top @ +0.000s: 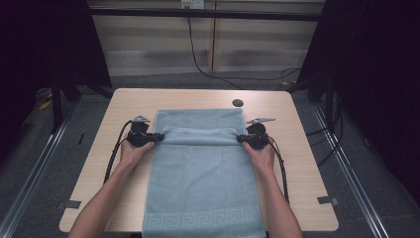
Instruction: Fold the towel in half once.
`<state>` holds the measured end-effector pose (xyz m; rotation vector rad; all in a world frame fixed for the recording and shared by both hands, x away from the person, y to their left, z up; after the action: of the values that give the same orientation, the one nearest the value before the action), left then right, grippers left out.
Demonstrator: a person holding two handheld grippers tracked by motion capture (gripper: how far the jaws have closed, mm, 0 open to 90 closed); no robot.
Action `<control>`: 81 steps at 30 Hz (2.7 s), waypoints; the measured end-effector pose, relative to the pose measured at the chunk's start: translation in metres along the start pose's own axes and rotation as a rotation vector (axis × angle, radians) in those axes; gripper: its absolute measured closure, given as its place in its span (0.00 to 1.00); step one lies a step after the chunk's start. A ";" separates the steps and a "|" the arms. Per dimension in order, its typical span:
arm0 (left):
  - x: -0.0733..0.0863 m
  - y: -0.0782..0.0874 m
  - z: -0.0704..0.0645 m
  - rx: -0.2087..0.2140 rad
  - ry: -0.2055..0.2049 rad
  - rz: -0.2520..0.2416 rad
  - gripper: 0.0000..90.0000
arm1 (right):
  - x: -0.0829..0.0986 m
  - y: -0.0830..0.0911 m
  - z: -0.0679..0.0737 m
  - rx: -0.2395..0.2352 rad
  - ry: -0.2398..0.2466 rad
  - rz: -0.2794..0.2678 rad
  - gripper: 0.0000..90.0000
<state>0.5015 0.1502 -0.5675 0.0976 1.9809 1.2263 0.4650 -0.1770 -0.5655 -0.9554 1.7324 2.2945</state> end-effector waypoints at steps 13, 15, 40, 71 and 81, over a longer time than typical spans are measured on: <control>-0.029 0.060 -0.022 0.049 0.011 -0.163 0.95 | -0.032 0.054 0.006 -0.055 0.015 -0.164 0.97; -0.039 0.086 -0.032 0.077 -0.011 -0.214 0.95 | -0.043 0.078 0.010 -0.066 0.044 -0.217 0.97; 0.103 0.148 -0.132 0.199 -0.240 -0.153 0.92 | 0.083 0.168 0.090 -0.159 0.262 -0.193 0.97; 0.131 0.113 -0.132 0.248 -0.181 -0.054 0.65 | 0.150 0.144 0.103 -0.264 0.284 -0.085 0.67; 0.075 0.064 -0.099 0.162 -0.129 -0.015 0.63 | 0.086 0.082 0.078 -0.231 0.247 -0.028 0.64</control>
<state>0.3650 0.1457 -0.5387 0.2366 1.9621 1.0225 0.3284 -0.1588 -0.5322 -1.3472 1.5430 2.4880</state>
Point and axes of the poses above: each handheld gripper's, and its own axes: y roughly backward along the jaws, x roughly out of its underside, z roughly to its left, the point moved 9 cm from there along -y, roughly forward along the jaws, and after that the axes turned 13 degrees about z, right-handed, at the moved point
